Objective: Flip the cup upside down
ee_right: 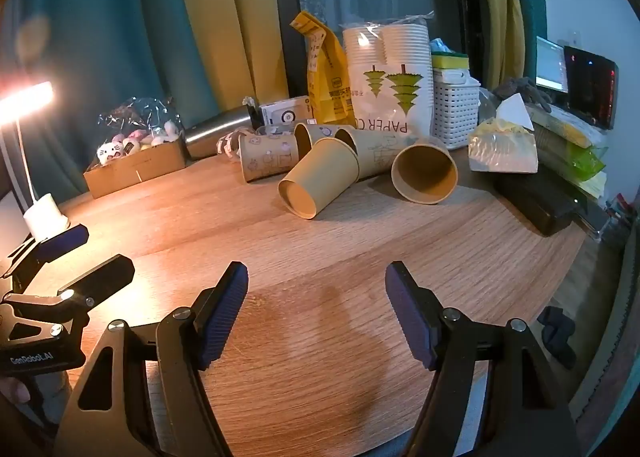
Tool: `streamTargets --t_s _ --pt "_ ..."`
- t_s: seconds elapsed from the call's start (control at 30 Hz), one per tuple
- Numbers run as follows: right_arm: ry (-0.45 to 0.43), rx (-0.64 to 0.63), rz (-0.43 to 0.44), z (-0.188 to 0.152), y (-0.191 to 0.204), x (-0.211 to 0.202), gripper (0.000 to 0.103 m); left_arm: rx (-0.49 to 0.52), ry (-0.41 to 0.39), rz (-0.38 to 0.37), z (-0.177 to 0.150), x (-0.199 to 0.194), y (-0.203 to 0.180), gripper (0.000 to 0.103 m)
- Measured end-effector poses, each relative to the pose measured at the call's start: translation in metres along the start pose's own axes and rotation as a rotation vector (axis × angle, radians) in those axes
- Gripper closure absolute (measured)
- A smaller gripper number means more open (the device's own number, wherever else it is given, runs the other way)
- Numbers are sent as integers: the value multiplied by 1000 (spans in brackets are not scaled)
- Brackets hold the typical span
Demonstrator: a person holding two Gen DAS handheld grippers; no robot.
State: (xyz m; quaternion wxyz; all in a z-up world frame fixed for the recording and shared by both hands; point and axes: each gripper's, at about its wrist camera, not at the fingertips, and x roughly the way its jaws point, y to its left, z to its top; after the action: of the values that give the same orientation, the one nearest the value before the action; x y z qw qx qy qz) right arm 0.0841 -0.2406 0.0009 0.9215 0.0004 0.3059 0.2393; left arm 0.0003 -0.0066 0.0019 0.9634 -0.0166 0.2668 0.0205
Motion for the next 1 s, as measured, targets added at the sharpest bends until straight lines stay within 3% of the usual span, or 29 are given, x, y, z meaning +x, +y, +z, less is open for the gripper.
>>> streamTargets --t_s 1.0 --pt "4 8 4 -1 1 1 29 7 -13 -2 -5 -2 -4 4"
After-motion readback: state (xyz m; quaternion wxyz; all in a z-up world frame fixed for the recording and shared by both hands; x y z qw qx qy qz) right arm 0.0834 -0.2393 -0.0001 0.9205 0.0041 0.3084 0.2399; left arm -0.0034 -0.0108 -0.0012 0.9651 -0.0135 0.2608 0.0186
